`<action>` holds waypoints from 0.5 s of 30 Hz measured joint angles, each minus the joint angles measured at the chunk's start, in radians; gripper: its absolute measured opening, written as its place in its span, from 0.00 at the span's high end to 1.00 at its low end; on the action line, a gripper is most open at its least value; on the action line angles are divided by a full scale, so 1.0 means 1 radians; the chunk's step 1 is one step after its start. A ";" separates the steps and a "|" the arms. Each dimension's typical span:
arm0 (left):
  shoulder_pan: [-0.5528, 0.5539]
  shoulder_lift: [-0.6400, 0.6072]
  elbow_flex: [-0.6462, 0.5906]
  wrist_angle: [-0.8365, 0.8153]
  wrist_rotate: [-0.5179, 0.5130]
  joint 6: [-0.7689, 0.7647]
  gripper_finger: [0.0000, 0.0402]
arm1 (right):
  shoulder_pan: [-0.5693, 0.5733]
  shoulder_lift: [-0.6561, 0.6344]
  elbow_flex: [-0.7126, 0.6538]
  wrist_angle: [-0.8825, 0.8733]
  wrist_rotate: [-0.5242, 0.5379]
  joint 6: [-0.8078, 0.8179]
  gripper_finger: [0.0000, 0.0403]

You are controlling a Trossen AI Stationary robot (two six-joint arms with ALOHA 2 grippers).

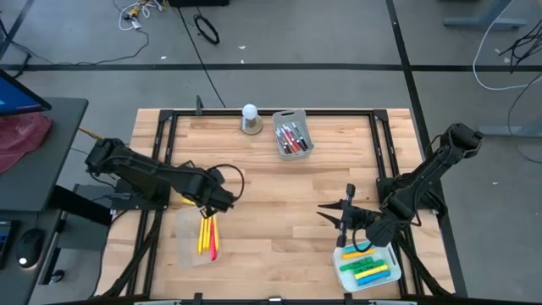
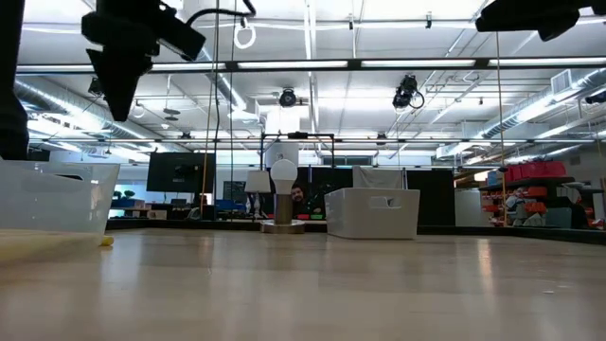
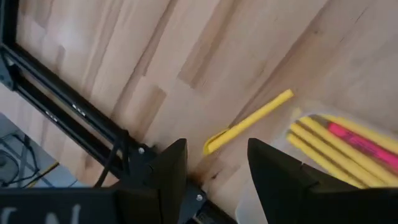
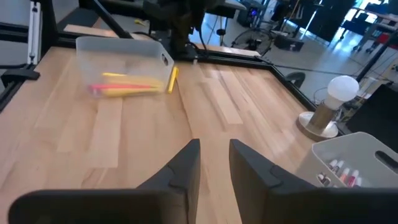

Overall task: Pick & Place Markers
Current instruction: Put the yellow pen into the transparent bin

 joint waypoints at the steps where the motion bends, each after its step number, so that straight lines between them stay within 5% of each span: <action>1: 0.012 0.000 -0.014 0.006 0.013 0.024 0.56 | -0.002 0.000 0.000 0.004 0.000 0.000 0.79; 7: 0.126 0.000 -0.198 0.047 0.085 0.110 0.56 | -0.002 0.000 0.000 0.012 -0.003 -0.003 0.79; 15: 0.257 -0.026 -0.441 0.338 0.263 0.255 0.56 | -0.002 0.000 0.000 0.012 -0.028 -0.003 0.79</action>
